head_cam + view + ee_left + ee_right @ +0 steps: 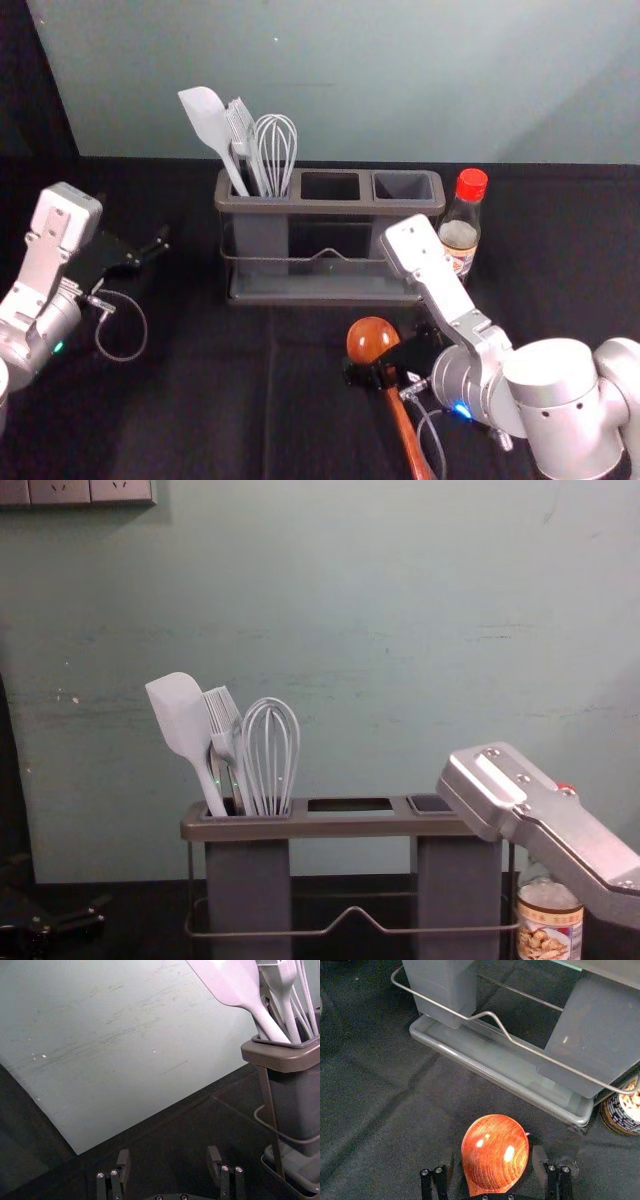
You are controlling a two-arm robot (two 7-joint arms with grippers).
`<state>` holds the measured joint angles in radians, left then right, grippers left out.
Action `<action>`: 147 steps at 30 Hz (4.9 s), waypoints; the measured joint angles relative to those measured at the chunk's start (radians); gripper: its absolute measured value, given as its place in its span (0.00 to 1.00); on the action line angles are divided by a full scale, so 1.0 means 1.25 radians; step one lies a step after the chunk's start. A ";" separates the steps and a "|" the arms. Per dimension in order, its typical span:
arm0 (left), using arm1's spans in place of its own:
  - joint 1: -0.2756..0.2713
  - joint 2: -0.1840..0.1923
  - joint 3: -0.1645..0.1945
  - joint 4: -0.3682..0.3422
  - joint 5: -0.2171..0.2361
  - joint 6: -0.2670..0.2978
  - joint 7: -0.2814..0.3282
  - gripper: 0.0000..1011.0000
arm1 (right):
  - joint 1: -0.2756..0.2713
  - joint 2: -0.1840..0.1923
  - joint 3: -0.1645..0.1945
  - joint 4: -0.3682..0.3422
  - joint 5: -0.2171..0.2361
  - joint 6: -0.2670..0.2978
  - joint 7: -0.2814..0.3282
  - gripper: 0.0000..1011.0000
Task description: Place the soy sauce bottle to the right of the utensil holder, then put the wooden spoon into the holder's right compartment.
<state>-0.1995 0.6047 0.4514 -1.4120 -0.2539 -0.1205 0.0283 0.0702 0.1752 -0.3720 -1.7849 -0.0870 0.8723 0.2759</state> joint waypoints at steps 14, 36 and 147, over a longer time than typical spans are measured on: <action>0.000 0.000 0.000 0.000 0.000 0.000 0.000 0.99 | 0.027 -0.020 0.004 0.035 -0.022 0.002 0.018 0.99; 0.000 0.000 0.000 0.000 0.000 0.000 0.000 0.99 | 0.048 -0.047 0.010 0.081 -0.058 -0.006 0.044 0.99; 0.000 0.000 0.000 0.000 0.000 0.000 0.000 0.99 | -0.222 0.096 0.215 -0.234 -0.030 -0.443 0.123 0.83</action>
<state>-0.1995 0.6047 0.4514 -1.4120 -0.2539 -0.1205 0.0283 -0.2072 0.2947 -0.1037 -2.0776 -0.1244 0.3190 0.4302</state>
